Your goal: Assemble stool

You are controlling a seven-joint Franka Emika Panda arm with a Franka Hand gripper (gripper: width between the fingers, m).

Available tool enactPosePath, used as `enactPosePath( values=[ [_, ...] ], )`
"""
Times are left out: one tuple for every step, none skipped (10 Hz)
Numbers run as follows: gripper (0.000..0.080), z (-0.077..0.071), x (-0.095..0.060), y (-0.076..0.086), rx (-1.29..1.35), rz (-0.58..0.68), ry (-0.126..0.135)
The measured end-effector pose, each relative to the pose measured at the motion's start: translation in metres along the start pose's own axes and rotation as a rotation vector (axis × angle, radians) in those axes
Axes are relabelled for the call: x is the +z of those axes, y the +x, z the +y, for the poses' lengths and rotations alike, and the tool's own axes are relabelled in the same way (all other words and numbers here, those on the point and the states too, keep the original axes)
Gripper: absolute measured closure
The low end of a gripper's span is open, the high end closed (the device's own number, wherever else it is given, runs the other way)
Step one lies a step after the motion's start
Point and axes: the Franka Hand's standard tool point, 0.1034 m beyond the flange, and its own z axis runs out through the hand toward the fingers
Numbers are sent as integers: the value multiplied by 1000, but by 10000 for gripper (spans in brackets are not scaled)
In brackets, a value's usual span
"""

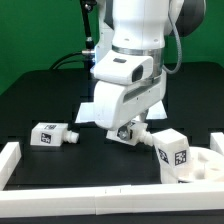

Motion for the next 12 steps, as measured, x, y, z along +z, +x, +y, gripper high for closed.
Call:
enactPosePath(
  values=[
    [465, 0, 1, -1, -58, -5, -2],
    [465, 1, 1, -3, -144, -12, -4],
    [465, 1, 1, -3, -279, -20, -7],
    [465, -5, 1, 5, -476, -30, -8],
    [465, -14, 2, 16, -654, -40, -8],
    [464, -17, 2, 17, -744, -45, -9],
    [464, -15, 3, 14, -785, -51, -8],
    [464, -14, 3, 12, -801, -54, -9],
    [464, -13, 4, 11, -884, -63, -9],
    [464, -12, 5, 7, -984, -75, -5],
    [464, -10, 7, -1, -1162, -91, 14],
    [464, -7, 8, -10, -1373, -107, 32]
  ],
)
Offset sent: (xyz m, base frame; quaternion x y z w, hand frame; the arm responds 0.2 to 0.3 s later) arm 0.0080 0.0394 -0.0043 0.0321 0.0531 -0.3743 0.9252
